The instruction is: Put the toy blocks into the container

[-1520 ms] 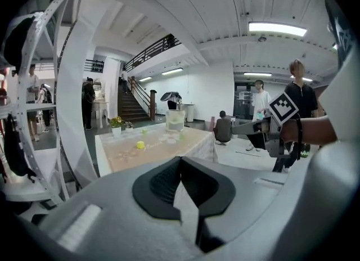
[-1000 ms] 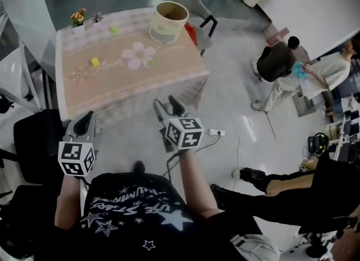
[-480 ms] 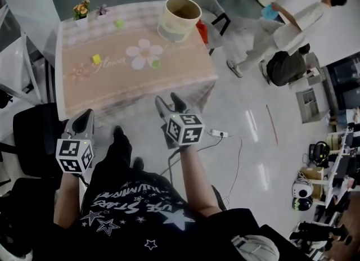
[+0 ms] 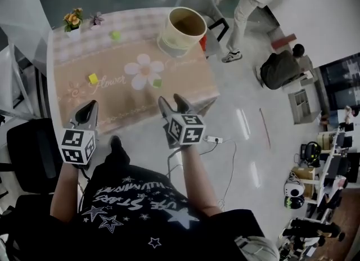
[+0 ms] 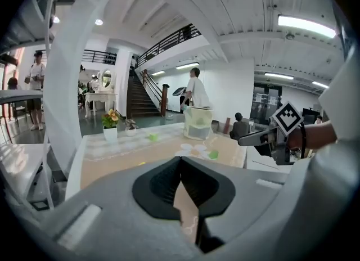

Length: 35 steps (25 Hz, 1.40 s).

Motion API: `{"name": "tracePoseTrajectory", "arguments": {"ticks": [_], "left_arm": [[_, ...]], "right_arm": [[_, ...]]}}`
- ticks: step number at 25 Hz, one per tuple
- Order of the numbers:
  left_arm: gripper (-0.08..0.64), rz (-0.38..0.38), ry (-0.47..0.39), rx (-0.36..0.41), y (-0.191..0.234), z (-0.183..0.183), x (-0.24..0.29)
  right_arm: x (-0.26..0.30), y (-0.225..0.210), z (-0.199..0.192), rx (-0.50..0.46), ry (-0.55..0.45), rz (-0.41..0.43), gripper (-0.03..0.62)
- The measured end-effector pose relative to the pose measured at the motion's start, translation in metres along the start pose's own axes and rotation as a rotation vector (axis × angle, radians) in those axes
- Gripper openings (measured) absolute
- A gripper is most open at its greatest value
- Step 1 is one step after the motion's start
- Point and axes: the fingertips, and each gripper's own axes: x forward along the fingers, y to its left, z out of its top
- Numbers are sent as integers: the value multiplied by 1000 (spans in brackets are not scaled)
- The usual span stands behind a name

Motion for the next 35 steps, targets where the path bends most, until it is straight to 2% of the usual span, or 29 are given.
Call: {"name": "tracePoseTrajectory", "arguments": {"ticks": [7, 17, 19, 23, 28, 30, 35], "left_arm": [[9, -24, 10, -26, 37, 13, 49], [9, -111, 59, -25, 44, 12, 88], [9, -134, 69, -20, 44, 9, 93], [9, -166, 83, -4, 45, 5, 100], [9, -180, 99, -11, 49, -2, 105], [9, -180, 104, -14, 50, -5, 106], [9, -168, 104, -34, 52, -8, 105]], "right_arm": [[54, -12, 5, 11, 66, -59, 245], [97, -30, -16, 98, 182, -155, 242], [103, -32, -19, 107, 197, -178, 209], [114, -35, -23, 118, 223, -208, 183], [124, -38, -30, 146, 248, -242, 176], [126, -41, -31, 154, 255, -259, 98], [125, -42, -30, 151, 278, -262, 89]]}}
